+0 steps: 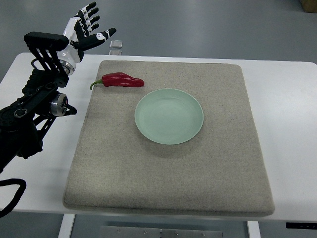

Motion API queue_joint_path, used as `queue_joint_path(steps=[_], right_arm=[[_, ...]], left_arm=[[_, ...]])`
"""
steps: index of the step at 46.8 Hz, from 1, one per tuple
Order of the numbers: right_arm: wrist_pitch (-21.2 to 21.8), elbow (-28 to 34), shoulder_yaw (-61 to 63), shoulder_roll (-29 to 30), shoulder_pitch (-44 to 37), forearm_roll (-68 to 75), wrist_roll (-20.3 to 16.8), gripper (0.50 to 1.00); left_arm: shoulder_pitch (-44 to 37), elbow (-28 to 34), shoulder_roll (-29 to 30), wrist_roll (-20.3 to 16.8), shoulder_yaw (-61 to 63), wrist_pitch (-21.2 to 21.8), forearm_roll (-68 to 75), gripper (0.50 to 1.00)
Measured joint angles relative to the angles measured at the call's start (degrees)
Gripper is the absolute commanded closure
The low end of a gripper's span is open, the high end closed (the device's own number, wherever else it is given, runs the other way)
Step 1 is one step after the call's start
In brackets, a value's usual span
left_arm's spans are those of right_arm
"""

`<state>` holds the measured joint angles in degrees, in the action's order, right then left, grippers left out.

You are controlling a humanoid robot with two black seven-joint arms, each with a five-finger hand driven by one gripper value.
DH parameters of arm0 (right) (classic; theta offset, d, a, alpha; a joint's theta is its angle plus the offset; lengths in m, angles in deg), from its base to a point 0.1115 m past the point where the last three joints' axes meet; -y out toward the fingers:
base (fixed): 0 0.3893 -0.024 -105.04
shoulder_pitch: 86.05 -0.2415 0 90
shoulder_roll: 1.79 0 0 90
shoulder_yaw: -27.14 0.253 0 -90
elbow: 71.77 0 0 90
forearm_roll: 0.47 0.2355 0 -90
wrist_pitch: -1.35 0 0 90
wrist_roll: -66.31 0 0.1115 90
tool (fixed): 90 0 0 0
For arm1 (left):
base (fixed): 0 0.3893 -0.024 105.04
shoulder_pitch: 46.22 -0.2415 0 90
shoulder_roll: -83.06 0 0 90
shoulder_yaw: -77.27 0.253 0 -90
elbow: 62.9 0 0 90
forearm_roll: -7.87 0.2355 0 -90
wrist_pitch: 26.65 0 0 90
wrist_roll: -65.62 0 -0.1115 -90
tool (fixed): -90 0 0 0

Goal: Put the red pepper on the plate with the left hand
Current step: 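Reach the left hand forward and down over the red pepper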

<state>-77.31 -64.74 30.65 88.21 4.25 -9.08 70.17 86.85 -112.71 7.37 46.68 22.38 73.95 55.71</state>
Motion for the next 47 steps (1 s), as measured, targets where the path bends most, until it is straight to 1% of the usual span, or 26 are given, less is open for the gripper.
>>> queue_joint_path(steps=[5, 12, 20, 28, 33, 36, 42, 47], right_arm=[[0.0, 0.0, 0.0, 0.0, 0.0, 0.0, 0.0, 0.568], [0.0, 0.0, 0.0, 0.0, 0.0, 0.0, 0.0, 0.568], [0.0, 0.0, 0.0, 0.0, 0.0, 0.0, 0.0, 0.568], [0.0, 0.0, 0.0, 0.0, 0.0, 0.0, 0.0, 0.568], [0.0, 0.0, 0.0, 0.0, 0.0, 0.0, 0.0, 0.568], [0.0, 0.0, 0.0, 0.0, 0.0, 0.0, 0.0, 0.568], [0.0, 0.0, 0.0, 0.0, 0.0, 0.0, 0.0, 0.568], [0.0, 0.0, 0.0, 0.0, 0.0, 0.0, 0.0, 0.568]], left_arm=[[0.6, 0.1, -0.1, 0.0, 2.2, 3.3, 6.8, 0.611], [1.7, 0.6, 0.0, 0.2, 6.6, 5.6, 17.7, 0.606], [2.3, 1.0, 0.5, 0.7, 8.5, 5.9, 27.2, 0.602], [3.1, 4.7, 0.6, 0.9, 10.7, 5.9, 37.1, 0.598], [3.3, 5.4, 0.6, 1.4, 11.8, 5.6, 41.4, 0.596], [3.4, 5.7, 0.6, 3.1, 12.4, 5.1, 42.4, 0.598], [4.8, 5.9, 1.8, 8.3, 14.2, 3.2, 43.0, 0.598], [5.8, 6.0, 3.1, 9.3, 15.4, 2.6, 44.4, 0.598]])
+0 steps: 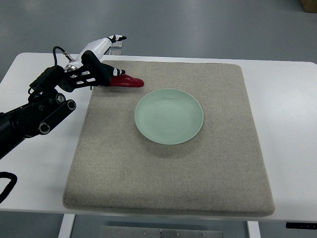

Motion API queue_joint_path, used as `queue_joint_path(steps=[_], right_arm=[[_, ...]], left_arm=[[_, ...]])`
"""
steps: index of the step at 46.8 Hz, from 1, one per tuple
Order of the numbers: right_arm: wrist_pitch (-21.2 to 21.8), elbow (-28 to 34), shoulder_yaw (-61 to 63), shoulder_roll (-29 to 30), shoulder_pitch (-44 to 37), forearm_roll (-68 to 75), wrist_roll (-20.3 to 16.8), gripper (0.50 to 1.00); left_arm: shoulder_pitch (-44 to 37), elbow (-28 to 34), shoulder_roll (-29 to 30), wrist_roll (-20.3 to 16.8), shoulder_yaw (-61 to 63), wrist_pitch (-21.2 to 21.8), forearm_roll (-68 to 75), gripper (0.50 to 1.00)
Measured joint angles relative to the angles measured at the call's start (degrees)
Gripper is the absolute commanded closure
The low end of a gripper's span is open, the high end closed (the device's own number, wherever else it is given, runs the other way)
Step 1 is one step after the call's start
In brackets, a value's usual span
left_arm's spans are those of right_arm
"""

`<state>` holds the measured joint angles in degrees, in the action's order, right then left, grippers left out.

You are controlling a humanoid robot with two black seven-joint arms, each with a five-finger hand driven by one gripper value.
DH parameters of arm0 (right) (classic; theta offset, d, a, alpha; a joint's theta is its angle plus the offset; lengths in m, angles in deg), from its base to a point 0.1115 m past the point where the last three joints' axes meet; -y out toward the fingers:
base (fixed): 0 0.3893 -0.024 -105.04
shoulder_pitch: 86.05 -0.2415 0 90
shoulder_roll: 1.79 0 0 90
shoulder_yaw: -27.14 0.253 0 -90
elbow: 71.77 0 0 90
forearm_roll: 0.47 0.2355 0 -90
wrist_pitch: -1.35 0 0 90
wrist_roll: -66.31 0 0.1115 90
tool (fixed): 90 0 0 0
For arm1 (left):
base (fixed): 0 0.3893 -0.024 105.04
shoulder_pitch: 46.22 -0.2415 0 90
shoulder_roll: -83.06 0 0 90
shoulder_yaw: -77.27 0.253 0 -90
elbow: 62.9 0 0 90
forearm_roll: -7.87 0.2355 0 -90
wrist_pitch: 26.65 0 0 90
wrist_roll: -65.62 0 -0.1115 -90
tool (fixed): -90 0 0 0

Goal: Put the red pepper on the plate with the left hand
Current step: 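Reach the left hand forward and down over the red pepper, then close the left hand fingers around the red pepper and lift it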

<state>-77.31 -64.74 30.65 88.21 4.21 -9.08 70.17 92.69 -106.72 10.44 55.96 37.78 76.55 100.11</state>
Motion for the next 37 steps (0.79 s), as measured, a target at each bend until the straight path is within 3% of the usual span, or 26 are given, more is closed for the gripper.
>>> queue_joint_path(steps=[37], right_arm=[[0.0, 0.0, 0.0, 0.0, 0.0, 0.0, 0.0, 0.568]], left_arm=[[-0.2, 2.3, 1.5, -0.1, 5.4, -0.5, 6.6, 0.621]])
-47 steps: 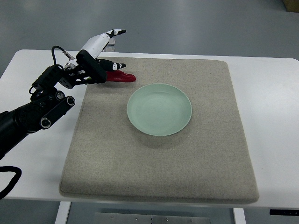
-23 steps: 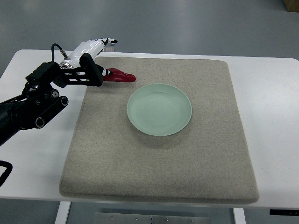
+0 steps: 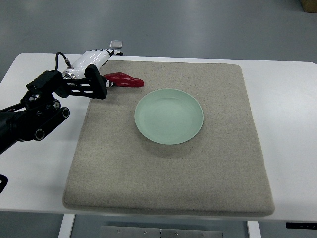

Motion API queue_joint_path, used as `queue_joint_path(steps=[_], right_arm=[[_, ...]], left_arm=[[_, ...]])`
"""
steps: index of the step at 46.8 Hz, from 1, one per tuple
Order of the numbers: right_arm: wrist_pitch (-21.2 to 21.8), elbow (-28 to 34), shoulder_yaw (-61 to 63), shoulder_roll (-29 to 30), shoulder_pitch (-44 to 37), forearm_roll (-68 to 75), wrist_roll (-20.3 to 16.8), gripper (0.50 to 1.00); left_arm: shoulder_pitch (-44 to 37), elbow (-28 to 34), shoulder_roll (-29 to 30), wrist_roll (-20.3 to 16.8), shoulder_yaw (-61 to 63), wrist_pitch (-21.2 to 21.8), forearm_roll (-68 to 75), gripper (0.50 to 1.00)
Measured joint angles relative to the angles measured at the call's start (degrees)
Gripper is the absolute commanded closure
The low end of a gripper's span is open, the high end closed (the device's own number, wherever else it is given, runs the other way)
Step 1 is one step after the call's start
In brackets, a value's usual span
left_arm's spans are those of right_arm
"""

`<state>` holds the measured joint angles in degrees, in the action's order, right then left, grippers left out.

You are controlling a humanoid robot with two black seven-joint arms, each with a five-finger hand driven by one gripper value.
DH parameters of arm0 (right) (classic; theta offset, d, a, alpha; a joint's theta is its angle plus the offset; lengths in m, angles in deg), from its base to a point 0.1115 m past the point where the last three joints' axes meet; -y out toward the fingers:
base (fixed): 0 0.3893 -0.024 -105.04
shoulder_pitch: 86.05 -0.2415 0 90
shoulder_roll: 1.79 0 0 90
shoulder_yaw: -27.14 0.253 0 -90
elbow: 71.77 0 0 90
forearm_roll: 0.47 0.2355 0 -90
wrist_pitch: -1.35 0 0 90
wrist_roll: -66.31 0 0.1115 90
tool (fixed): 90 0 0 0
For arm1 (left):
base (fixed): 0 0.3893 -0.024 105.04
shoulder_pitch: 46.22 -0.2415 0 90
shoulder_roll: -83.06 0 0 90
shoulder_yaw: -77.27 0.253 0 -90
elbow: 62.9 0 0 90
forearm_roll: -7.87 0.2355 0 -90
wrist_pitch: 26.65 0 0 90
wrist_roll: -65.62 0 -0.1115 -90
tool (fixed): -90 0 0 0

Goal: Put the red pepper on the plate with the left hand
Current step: 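Close the left hand fingers around the red pepper and lift it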

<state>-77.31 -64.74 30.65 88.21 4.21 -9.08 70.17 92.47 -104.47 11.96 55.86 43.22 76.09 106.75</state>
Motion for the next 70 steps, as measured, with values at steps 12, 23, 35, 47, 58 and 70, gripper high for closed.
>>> queue_joint_path(steps=[12, 23, 35, 47, 58, 70], right_arm=[[0.0, 0.0, 0.0, 0.0, 0.0, 0.0, 0.0, 0.568], [0.0, 0.0, 0.0, 0.0, 0.0, 0.0, 0.0, 0.568], [0.0, 0.0, 0.0, 0.0, 0.0, 0.0, 0.0, 0.568], [0.0, 0.0, 0.0, 0.0, 0.0, 0.0, 0.0, 0.568], [0.0, 0.0, 0.0, 0.0, 0.0, 0.0, 0.0, 0.568], [0.0, 0.0, 0.0, 0.0, 0.0, 0.0, 0.0, 0.568]], left_arm=[[-0.1, 1.4, -0.2, 0.0, 1.5, 0.2, -0.1, 0.649], [0.0, 1.6, -0.8, 0.0, 2.3, 0.3, -0.4, 0.681], [0.0, 1.6, -0.9, 0.0, 2.9, 0.7, -0.7, 0.714], [0.0, 1.6, -1.0, 0.0, 3.6, 0.9, -0.9, 0.722], [0.0, 1.9, -1.1, 0.0, 3.6, 1.0, -1.0, 0.763], [0.0, 4.2, -1.7, -0.5, 3.7, 1.0, -0.9, 0.791]])
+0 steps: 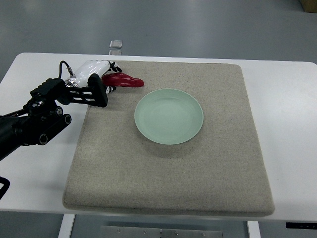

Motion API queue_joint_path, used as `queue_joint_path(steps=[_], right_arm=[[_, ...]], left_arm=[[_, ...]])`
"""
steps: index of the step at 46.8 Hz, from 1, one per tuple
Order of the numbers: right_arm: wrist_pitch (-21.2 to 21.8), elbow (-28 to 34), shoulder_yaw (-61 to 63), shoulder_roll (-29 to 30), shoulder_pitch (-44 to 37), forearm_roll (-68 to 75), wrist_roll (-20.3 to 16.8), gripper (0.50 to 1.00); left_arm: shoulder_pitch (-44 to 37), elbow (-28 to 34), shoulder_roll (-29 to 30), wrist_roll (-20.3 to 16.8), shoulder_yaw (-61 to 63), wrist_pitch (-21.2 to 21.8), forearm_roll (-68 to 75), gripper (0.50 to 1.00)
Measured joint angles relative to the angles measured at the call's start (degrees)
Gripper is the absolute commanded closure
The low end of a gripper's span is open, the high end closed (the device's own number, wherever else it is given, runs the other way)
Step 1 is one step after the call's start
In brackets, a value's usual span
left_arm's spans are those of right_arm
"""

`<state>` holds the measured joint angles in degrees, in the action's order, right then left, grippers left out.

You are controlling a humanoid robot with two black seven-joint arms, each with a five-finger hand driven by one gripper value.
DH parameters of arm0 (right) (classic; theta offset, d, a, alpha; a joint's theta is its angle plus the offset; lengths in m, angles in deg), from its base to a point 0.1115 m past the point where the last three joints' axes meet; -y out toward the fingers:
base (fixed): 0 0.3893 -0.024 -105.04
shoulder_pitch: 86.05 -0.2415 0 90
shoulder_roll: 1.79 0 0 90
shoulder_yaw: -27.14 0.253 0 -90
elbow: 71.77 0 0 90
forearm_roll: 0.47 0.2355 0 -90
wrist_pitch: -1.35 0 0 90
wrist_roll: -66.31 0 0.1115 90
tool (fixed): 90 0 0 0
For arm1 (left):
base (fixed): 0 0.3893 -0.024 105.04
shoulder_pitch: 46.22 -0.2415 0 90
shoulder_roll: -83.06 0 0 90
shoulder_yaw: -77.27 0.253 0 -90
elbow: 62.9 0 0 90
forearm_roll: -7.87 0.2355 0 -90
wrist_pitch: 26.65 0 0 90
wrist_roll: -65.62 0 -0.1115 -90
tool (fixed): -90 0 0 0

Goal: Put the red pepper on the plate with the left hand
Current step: 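Close the left hand fingers around the red pepper and lift it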

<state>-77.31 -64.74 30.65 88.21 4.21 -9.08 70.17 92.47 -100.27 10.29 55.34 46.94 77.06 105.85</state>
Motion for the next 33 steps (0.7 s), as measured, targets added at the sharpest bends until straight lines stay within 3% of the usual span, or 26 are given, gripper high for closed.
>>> queue_joint_path(steps=[33], right_arm=[[0.0, 0.0, 0.0, 0.0, 0.0, 0.0, 0.0, 0.568]], left_arm=[[0.5, 0.0, -0.7, -0.3, 0.3, -0.1, -0.3, 0.797]])
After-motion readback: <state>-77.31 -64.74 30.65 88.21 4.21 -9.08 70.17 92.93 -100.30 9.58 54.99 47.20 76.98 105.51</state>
